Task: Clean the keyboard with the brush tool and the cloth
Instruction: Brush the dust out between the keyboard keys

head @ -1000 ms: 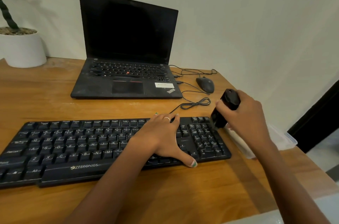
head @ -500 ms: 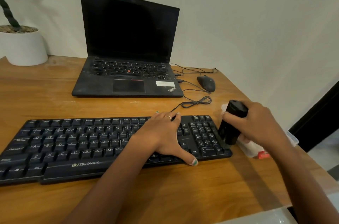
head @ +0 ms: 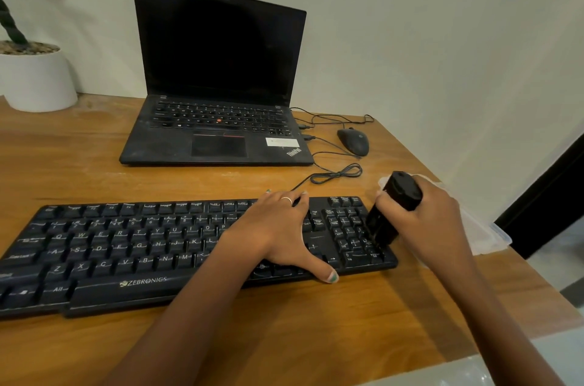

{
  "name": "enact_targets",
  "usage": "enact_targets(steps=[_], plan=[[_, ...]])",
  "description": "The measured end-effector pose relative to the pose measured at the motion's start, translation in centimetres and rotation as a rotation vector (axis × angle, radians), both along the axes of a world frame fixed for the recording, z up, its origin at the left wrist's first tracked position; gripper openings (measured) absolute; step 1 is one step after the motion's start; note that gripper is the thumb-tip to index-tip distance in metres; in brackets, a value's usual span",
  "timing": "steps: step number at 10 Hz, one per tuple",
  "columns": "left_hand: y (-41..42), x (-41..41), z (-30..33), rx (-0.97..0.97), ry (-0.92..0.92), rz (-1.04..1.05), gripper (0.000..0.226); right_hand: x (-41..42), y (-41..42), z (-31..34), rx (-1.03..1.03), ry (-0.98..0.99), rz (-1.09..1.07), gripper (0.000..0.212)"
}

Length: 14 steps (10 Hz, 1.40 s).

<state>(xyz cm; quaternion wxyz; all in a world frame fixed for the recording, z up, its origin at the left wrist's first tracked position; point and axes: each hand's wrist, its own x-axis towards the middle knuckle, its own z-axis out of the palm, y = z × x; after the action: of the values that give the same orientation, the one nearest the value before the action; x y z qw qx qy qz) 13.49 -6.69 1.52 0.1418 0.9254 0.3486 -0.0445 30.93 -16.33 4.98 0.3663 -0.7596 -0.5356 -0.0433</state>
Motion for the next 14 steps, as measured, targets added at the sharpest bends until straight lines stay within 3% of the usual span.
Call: enact_targets(steps=[1, 2, 3, 5, 6, 8, 9, 11, 12, 14], plan=[[-0.1, 0.0, 0.1, -0.008, 0.008, -0.004, 0.128, 1.2, -0.5, 1.4, -0.194, 0.113, 0.019, 0.018], [0.0, 0.1, 0.0, -0.007, 0.008, 0.001, 0.130, 1.7, -0.8, 1.6, -0.126, 0.180, 0.019, 0.014], [0.0, 0.1, 0.0, -0.009, 0.010, 0.001, 0.130, 0.2, -1.5, -0.6, 0.109, 0.098, -0.018, 0.014], [0.0, 0.1, 0.2, -0.006, 0.022, -0.008, 0.129, 1.5, -3.5, 1.1, -0.084, 0.150, 0.000, 0.019], [0.0, 0.1, 0.1, -0.005, 0.029, -0.006, 0.129, 0.0, -3.8, -0.3, 0.083, 0.067, -0.005, 0.016], [0.0, 0.1, 0.2, -0.018, 0.028, 0.000, 0.129, 1.2, -3.9, 1.4, -0.077, 0.129, 0.045, 0.018], [0.0, 0.1, 0.2, -0.018, 0.026, 0.001, 0.129, 0.3, -3.5, 0.3, 0.109, 0.080, 0.060, 0.014], [0.0, 0.1, 0.2, -0.023, 0.027, 0.000, 0.130, 3.0, -3.2, 1.6, -0.165, 0.274, 0.039, 0.014], [0.0, 0.2, 0.1, -0.022, 0.023, 0.003, 0.130, 1.9, -2.9, 0.8, 0.042, 0.210, 0.020, 0.011], [0.1, 0.1, 0.1, -0.031, 0.018, 0.005, 0.130, 2.7, -2.9, 2.3, -0.248, 0.219, 0.062, 0.016]])
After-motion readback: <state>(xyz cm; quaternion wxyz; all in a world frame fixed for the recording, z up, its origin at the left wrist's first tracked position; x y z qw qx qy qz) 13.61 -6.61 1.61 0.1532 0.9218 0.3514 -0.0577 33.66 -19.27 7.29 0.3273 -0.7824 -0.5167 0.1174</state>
